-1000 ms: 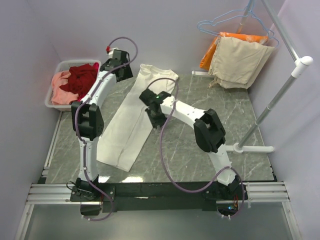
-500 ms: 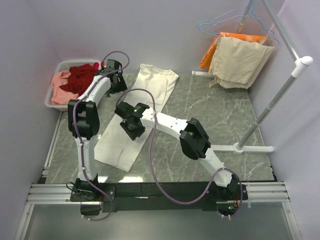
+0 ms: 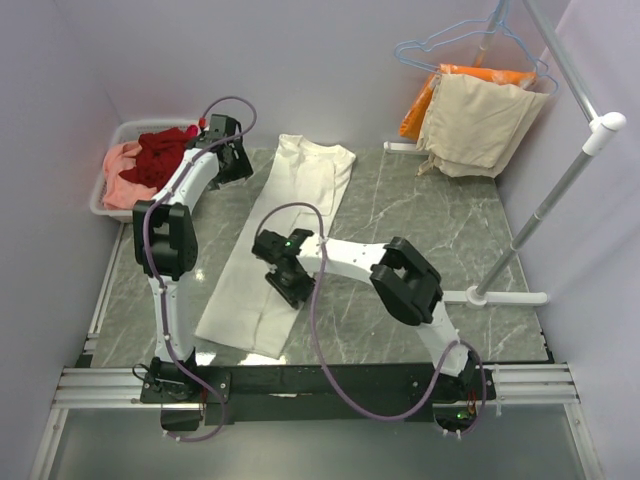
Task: Fold and stack the t-shirts
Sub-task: Fold the tshirt
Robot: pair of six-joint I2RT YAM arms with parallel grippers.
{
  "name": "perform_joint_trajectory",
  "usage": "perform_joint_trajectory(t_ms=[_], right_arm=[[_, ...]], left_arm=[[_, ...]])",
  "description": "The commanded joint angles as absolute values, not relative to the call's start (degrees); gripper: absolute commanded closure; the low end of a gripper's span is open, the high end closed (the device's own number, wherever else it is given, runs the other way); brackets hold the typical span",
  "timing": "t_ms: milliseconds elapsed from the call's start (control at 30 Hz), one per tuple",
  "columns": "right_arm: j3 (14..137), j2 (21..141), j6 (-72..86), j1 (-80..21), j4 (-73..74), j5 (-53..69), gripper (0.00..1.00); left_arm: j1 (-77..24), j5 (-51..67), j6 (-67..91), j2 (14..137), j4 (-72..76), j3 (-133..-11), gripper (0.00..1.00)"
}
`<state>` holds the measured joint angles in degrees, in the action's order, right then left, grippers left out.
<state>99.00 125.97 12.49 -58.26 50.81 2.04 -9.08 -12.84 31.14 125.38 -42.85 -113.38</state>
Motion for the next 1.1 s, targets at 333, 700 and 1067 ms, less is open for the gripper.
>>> perform_joint_trajectory(t_ms=[333, 700, 1067], right_arm=[[72.8, 112.3, 18.5, -58.2, 55.5, -1.2, 0.60], [74.8, 96.4, 31.3, -52.5, 55.8, -20.1, 0.59], [116.5, 126.4, 32.4, -30.6, 54.5, -18.4, 0.63]], left_arm=[[-9.1, -12.7, 30.3, 121.2, -42.6, -114.1, 0.16], [-10.5, -6.2, 27.6, 120.6, -37.8, -109.7, 0.17], [-17.7, -6.8, 24.7, 123.2, -33.7, -110.2, 0.18]])
